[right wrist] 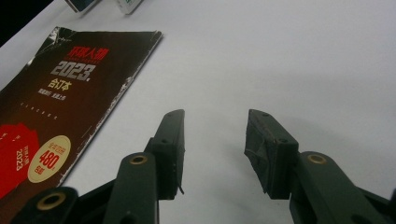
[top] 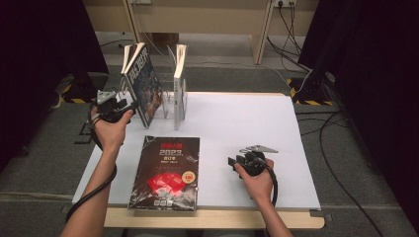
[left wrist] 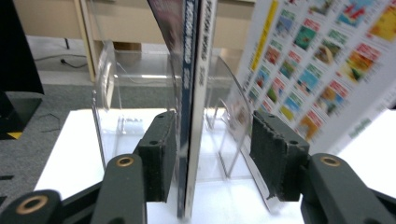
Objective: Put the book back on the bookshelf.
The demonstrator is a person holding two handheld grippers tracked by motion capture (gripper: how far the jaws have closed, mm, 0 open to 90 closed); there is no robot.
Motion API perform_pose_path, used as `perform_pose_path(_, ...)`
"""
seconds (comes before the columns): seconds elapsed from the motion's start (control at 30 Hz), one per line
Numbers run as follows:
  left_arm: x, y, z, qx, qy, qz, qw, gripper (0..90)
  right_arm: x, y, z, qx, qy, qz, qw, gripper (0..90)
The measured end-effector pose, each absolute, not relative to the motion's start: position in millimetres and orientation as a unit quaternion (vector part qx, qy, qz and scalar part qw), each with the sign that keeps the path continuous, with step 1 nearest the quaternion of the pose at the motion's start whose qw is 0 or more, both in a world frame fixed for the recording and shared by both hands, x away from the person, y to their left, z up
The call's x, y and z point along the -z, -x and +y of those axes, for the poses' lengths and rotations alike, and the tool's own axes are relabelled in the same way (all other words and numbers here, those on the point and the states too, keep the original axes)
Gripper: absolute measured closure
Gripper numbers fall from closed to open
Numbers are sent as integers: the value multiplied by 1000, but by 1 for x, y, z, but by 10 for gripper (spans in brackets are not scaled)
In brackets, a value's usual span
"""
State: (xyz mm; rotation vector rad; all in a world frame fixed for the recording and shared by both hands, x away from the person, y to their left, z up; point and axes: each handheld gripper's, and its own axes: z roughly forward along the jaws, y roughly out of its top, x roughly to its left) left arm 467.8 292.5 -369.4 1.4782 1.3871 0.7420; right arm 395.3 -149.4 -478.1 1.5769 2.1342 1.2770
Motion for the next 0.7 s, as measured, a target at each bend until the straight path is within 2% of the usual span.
perform_pose_path(0.53,418,-430,308,-226,-646,584,436,478,470,-396,-145,-434,-529,723,100,578)
perform_pose_path(0.7,436,-418,306,-185,-658,586,435,479,469,-397,-140,-430,-526,727,99,578)
